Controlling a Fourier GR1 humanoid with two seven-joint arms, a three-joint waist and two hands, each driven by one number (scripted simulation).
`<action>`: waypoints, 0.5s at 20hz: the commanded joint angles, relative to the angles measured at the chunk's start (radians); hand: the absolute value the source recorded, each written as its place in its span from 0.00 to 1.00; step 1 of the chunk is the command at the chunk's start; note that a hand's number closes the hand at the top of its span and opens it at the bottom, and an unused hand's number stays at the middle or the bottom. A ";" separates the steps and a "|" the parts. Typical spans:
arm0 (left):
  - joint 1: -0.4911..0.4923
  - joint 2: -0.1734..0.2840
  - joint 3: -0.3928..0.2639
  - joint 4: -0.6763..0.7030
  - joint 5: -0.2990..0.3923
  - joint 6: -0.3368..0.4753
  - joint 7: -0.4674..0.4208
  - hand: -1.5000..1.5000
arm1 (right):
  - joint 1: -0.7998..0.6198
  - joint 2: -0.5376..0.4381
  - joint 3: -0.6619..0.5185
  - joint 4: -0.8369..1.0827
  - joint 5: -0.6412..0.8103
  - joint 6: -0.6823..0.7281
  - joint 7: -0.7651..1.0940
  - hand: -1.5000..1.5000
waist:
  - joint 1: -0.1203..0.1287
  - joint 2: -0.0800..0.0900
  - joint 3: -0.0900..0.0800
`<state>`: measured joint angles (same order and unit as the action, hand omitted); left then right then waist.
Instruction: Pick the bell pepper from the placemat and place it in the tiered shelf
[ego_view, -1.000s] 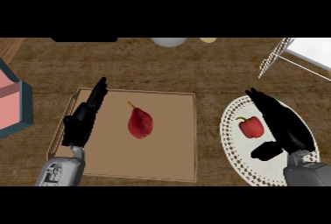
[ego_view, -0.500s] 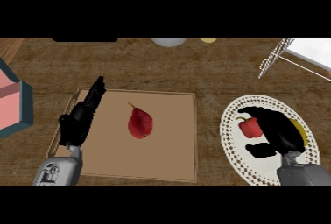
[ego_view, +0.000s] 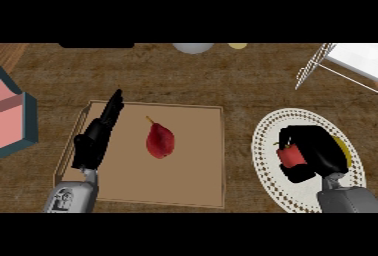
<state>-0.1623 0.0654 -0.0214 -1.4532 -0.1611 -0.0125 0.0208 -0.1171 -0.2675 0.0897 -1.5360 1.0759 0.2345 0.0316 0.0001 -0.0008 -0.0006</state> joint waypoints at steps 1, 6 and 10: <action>0.045 -0.027 -0.035 -0.014 -0.029 0.015 -0.025 0.50 | 0.023 0.032 0.009 -0.040 0.019 -0.004 0.009 1.00 | 0.000 0.000 0.001; -0.022 -0.001 0.000 -0.024 0.002 -0.003 0.033 0.50 | -0.133 0.259 -0.136 0.035 0.025 -0.021 0.465 1.00 | 0.012 0.007 0.000; -0.024 -0.024 -0.034 -0.011 -0.015 -0.002 0.011 0.50 | -0.276 0.264 -0.165 0.091 -0.042 -0.158 0.780 1.00 | 0.044 0.012 0.001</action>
<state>-0.1623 0.0520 -0.0426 -1.4718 -0.1691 -0.0155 0.0300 -0.2736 -0.0502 -0.0364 -1.5000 1.0670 0.1654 0.5582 0.0228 0.0064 -0.0004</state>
